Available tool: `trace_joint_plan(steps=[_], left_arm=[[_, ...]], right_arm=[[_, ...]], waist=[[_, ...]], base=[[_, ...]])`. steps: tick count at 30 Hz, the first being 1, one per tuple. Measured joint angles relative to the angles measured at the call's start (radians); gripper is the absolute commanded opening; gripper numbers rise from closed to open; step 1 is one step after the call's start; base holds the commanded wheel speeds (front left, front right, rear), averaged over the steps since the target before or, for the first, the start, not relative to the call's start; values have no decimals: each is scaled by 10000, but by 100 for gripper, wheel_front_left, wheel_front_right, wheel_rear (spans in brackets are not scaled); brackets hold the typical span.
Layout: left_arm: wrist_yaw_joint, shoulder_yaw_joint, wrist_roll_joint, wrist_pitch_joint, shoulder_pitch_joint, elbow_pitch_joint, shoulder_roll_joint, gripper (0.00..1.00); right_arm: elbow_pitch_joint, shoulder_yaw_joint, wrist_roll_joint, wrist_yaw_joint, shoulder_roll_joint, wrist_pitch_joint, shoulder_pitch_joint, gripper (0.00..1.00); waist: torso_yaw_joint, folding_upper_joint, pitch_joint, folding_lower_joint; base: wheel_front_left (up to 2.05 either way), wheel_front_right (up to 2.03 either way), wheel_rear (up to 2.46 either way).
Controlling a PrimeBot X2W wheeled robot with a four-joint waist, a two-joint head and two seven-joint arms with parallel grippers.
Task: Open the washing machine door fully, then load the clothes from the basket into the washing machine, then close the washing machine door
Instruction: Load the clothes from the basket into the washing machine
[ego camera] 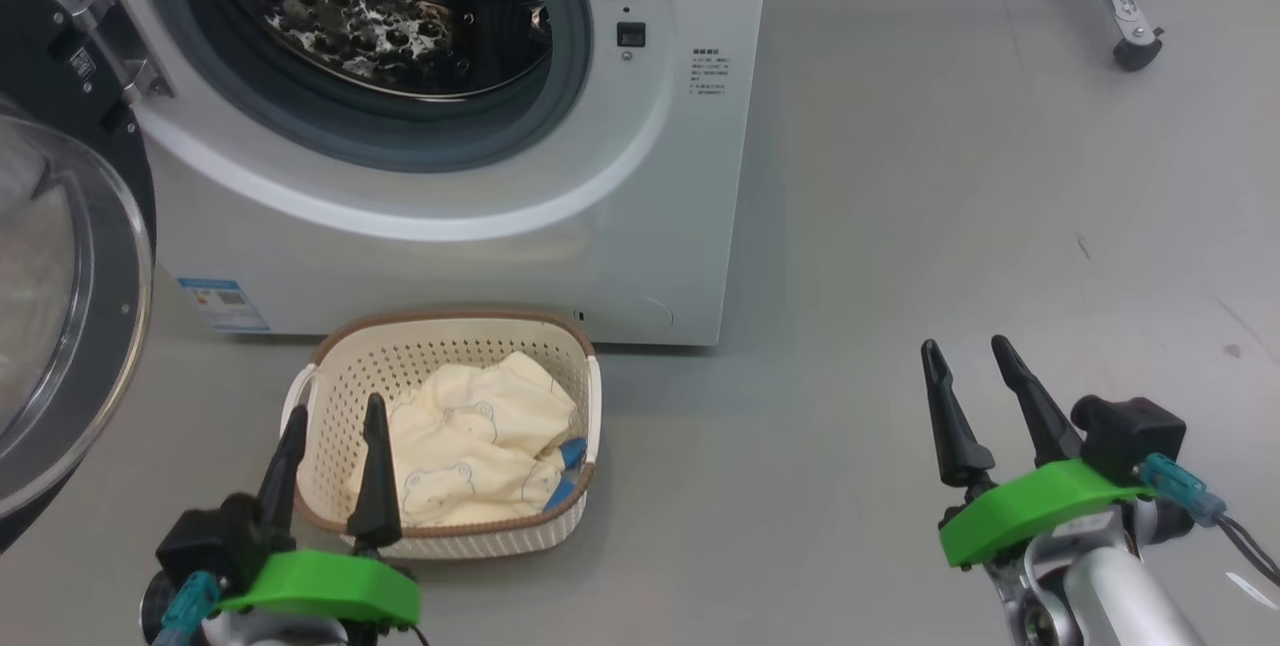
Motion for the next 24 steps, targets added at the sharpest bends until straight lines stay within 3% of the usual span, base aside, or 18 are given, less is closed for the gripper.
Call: trace_joint_plan(steps=[11,24], left_arm=[[163,194,495,0,-9,-146,6,100],[100,169,731,0,-2,-115,-38,100]], right_arm=[[36,0,0,0,10,0,-5,100],[96,4,0,0,13,0,-14,100]], waist=[[62,0,-22,1],[52,0,-100,0]], base=[[154,-154,0],[18,-18,0]])
